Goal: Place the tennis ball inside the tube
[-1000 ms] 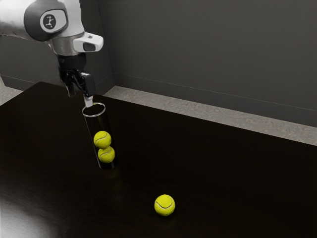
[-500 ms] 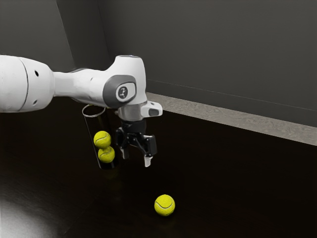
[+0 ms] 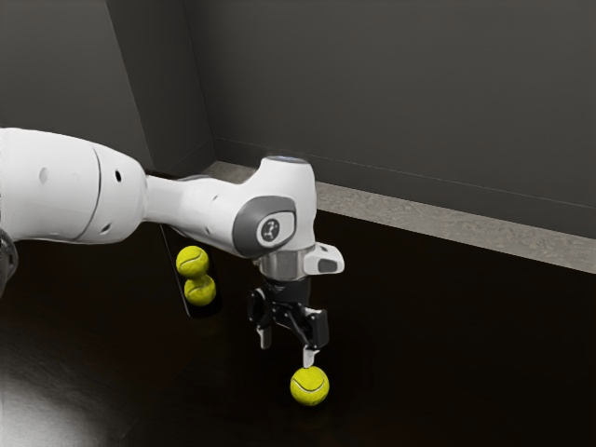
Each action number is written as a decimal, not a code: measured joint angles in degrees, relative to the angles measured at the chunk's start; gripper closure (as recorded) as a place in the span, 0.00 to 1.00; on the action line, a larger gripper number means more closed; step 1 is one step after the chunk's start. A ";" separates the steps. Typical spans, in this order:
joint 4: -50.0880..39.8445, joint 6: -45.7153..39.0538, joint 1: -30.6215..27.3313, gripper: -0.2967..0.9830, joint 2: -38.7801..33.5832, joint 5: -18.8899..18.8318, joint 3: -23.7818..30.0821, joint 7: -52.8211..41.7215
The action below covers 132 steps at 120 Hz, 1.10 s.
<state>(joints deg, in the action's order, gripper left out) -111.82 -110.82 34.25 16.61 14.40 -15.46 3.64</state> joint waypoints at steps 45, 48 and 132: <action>-0.87 -3.30 0.56 0.23 3.08 -0.68 2.81 -0.83; -0.91 -3.55 0.60 0.23 3.31 -0.61 2.96 -0.88; -0.46 -8.92 0.73 0.23 7.98 1.14 3.60 -1.59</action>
<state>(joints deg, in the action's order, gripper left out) -112.28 -119.74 34.98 24.59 15.55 -11.86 2.05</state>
